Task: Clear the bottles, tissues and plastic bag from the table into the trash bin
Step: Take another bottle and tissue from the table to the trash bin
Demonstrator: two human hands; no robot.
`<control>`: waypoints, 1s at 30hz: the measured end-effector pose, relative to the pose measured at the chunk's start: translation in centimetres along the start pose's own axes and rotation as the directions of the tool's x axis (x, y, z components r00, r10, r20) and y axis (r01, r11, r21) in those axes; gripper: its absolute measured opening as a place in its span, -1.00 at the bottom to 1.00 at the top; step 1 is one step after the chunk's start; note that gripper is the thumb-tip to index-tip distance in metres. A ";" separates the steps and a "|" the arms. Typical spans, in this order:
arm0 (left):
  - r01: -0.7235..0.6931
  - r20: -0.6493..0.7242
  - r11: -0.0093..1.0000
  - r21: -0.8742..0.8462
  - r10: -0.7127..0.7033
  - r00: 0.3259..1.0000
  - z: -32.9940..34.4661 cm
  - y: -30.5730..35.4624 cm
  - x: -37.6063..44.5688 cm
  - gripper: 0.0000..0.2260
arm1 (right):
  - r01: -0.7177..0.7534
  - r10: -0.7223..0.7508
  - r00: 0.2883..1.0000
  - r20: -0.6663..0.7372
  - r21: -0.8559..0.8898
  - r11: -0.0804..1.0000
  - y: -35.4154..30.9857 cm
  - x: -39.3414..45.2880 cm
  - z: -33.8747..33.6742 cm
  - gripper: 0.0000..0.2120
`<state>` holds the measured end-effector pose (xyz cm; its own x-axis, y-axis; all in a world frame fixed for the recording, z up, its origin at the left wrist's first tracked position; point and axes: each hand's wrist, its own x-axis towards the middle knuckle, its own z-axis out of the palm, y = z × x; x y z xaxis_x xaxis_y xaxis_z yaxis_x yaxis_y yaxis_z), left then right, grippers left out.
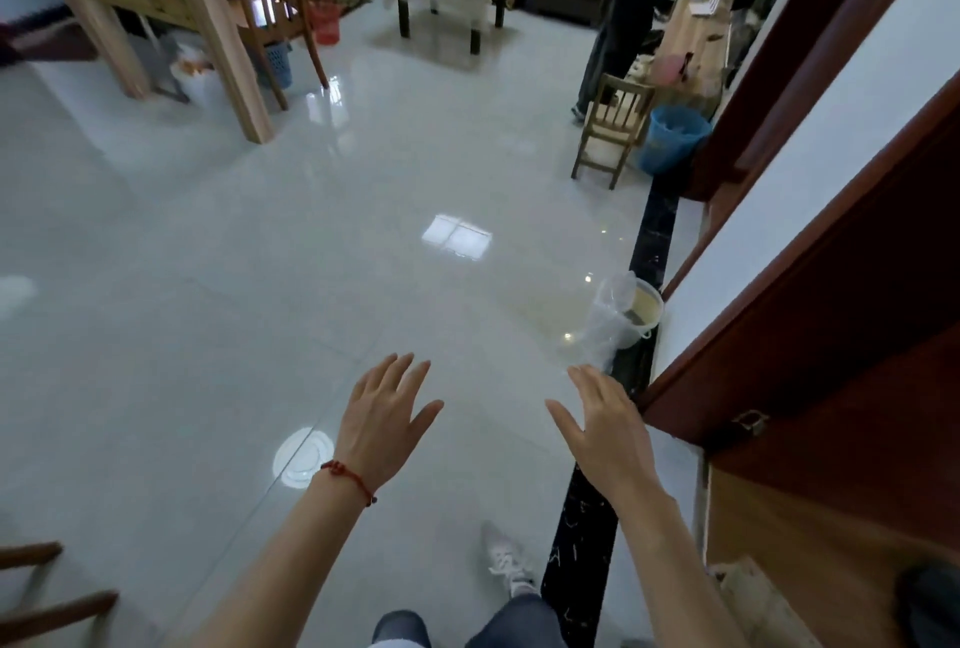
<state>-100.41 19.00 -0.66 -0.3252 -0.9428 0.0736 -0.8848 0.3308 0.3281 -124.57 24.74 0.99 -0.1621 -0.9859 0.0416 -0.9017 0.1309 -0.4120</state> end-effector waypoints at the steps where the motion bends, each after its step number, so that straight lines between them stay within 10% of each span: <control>1: 0.030 -0.009 0.999 0.009 -0.030 1.000 0.1 -0.2 0.9 -0.35 | 0.032 -0.032 0.999 0.005 -0.003 0.999 0.0 1.7 0.1 -0.50; 18: 0.660 -0.199 0.751 -0.011 -0.649 0.734 -1.3 -4.5 3.5 -0.48 | 0.683 -0.680 0.697 0.227 0.078 0.726 -7.9 21.6 4.8 -0.56; 30: 0.837 -0.253 0.547 -0.027 -0.813 0.524 -3.6 -14.2 -0.1 -0.42 | 0.822 -0.839 0.477 0.261 0.204 0.531 -20.7 24.9 12.7 -0.57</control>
<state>-86.60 14.19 -1.95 0.6339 -0.7733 0.0099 -0.7472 -0.6091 0.2660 -104.84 -3.85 -1.02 0.7838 -0.6077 0.1281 -0.5307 -0.7625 -0.3700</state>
